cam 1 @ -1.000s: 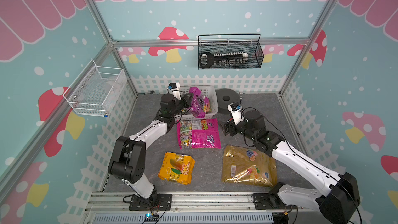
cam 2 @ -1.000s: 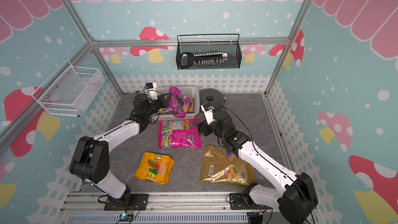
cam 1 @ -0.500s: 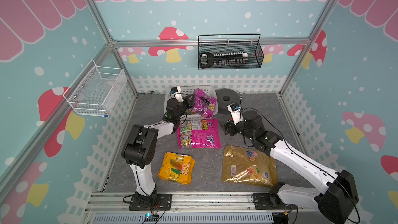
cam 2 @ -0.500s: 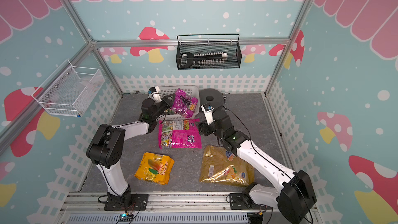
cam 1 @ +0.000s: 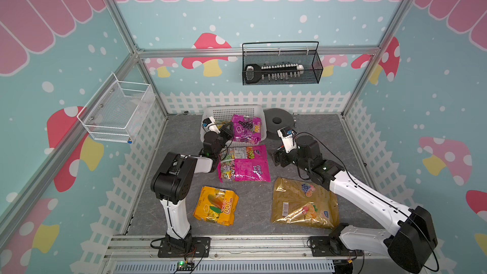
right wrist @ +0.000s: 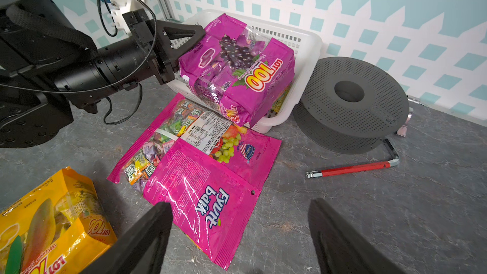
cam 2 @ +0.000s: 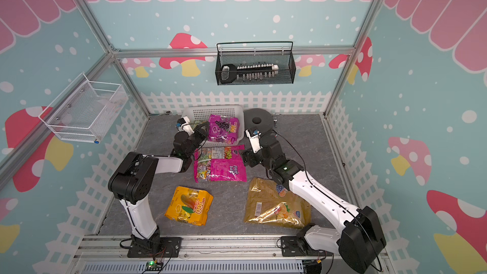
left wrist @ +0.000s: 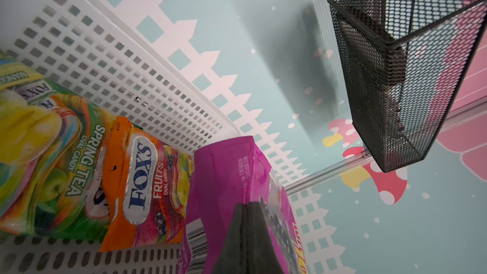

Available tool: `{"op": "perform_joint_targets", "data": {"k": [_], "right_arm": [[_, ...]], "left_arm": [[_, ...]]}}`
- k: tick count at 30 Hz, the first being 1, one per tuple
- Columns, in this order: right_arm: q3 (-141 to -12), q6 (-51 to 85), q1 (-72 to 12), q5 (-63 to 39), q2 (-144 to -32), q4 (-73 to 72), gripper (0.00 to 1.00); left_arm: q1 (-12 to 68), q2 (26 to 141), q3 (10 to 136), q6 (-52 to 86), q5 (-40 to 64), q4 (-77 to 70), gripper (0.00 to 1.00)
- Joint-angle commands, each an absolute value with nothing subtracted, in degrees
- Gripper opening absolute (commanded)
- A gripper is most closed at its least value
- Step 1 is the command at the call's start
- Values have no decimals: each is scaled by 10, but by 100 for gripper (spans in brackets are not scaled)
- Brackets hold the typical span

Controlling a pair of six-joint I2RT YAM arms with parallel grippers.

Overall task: Put the candies in the basket
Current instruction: Place the candy in the basket.

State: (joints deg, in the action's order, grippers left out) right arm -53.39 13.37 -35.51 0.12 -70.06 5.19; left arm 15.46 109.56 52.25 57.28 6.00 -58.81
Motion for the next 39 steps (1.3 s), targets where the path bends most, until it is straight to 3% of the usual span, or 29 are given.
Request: {"op": "perform_joint_targets", "data": {"k": [1,11,22,39], "right_arm": [[-543,135,-352,-4,-705,56,86],[-555,148,-352,-15,-717,67,86],[-557,148,-352,-20,-722,73,86],[-568,148,-352,-23,-741,85,86]], "left_arm": [[149,1092,528,606,19,-643,0],[151,1157,594,615,34,-644,0],[146,1177,566,620,-53,-691,0],[151,1260,614,653,109,-698,0]]}}
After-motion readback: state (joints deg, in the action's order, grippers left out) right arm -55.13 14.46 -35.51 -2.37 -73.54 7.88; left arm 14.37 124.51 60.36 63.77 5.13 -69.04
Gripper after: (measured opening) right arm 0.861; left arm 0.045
